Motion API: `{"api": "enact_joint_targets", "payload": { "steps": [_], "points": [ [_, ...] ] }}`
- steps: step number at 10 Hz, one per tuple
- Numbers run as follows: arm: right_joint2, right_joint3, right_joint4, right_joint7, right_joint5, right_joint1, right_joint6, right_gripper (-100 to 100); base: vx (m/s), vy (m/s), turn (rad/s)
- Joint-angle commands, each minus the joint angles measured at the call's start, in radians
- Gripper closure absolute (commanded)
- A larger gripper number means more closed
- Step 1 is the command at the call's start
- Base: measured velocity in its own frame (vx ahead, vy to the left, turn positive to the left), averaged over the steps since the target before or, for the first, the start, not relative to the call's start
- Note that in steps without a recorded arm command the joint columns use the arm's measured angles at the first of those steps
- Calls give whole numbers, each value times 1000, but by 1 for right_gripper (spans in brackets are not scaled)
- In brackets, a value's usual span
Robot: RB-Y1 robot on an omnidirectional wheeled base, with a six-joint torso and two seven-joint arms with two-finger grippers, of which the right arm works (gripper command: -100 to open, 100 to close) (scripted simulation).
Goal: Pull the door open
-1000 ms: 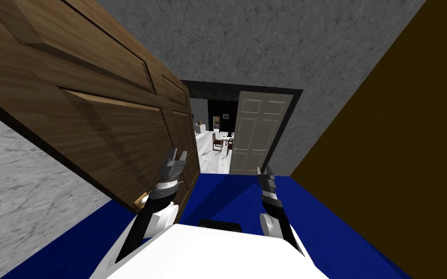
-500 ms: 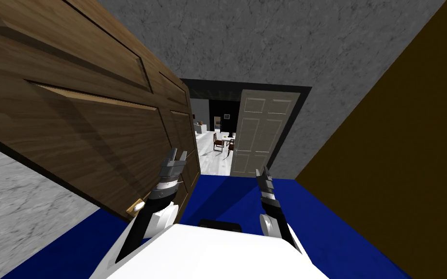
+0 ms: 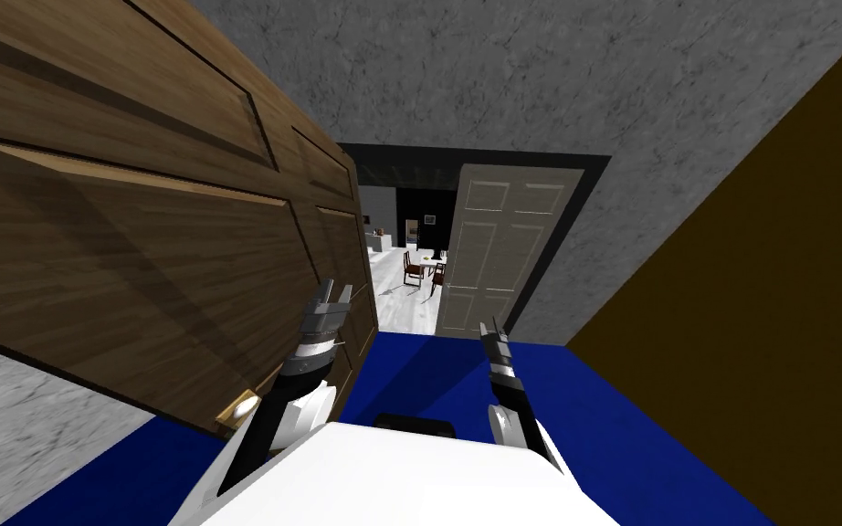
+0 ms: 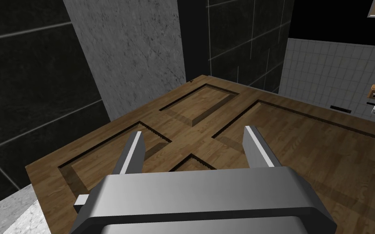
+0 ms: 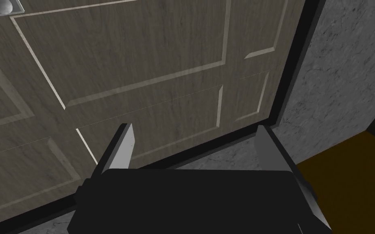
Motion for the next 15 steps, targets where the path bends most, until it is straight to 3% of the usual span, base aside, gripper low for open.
{"api": "enact_joint_targets", "payload": {
  "steps": [1,15],
  "points": [
    [-5,1,29,2,0,-2,-7,-100,96,3,45],
    [-50,-10,361,10,-7,-93,-68,-100,109,-3,49]
  ]
}}
